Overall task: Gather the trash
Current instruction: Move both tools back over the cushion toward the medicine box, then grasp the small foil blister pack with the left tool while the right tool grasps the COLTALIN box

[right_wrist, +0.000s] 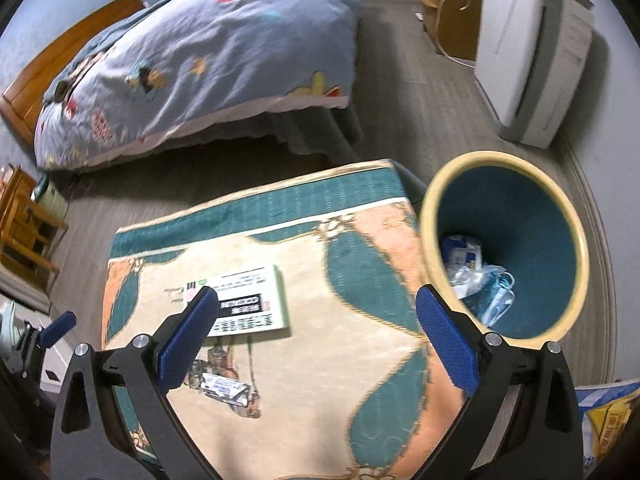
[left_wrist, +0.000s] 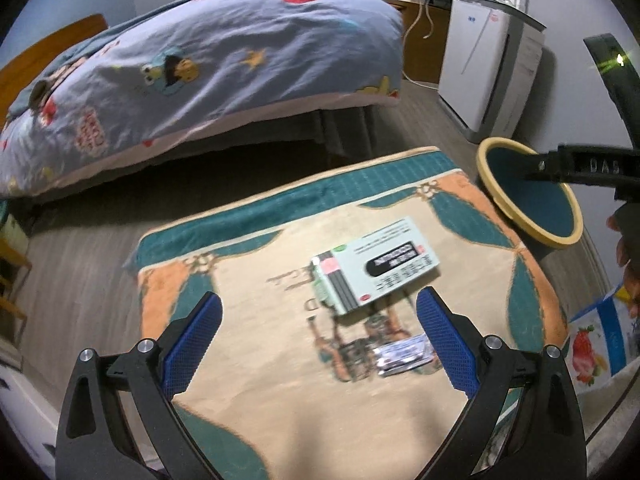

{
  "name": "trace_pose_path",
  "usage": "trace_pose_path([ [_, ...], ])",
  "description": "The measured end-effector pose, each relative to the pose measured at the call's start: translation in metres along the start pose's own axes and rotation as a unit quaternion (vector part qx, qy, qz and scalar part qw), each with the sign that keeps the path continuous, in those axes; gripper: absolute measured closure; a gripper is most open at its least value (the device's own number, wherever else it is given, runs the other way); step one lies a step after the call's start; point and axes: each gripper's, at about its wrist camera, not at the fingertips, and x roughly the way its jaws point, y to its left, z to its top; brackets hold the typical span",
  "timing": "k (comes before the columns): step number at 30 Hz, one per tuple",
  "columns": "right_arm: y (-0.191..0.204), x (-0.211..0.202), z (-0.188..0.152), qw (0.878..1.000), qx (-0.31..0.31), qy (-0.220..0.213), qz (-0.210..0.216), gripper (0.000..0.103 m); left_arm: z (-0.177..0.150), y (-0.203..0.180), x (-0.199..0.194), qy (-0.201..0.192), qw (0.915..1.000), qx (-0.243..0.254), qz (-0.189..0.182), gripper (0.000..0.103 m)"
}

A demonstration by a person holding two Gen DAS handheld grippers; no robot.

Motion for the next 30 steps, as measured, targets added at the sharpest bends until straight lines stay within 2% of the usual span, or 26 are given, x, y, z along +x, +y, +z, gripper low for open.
trace_pose_path([
  [3,0.013,0.01,-0.001,1.0,-0.015,0.009,-0.002,0.006,-0.007,0.014,0.007,0.015,0.9998,-0.01,-0.002,0.006],
  [6,0.019,0.017,0.0,1.0,-0.022,0.013,-0.007,0.006,-0.016,0.014,0.021,0.037,0.9993,0.002,-0.003,0.006],
  [11,0.022,0.029,0.003,0.999,-0.018,0.029,-0.007,0.006,-0.034,-0.006,0.056,0.081,0.9956,0.044,-0.02,0.006],
  [19,0.018,0.037,0.009,0.999,-0.036,0.032,-0.011,0.006,-0.046,-0.053,0.085,0.09,0.9858,0.124,-0.069,0.006],
  [24,0.005,0.038,0.014,0.999,-0.019,0.034,-0.005,0.006,-0.051,-0.072,0.1,0.107,0.9801,0.143,-0.087,0.007],
  [26,-0.001,0.039,0.014,0.999,-0.014,0.037,-0.006,0.006,-0.053,-0.075,0.108,0.122,0.9778,0.148,-0.085,0.012],
  [27,-0.002,0.04,0.015,0.999,-0.012,0.038,-0.006,0.006,-0.055,-0.077,0.112,0.135,0.9756,0.151,-0.086,0.02],
  [30,-0.007,0.042,0.016,0.999,-0.009,0.042,-0.005,0.006,-0.05,-0.076,0.111,0.135,0.9763,0.14,-0.095,0.04],
])
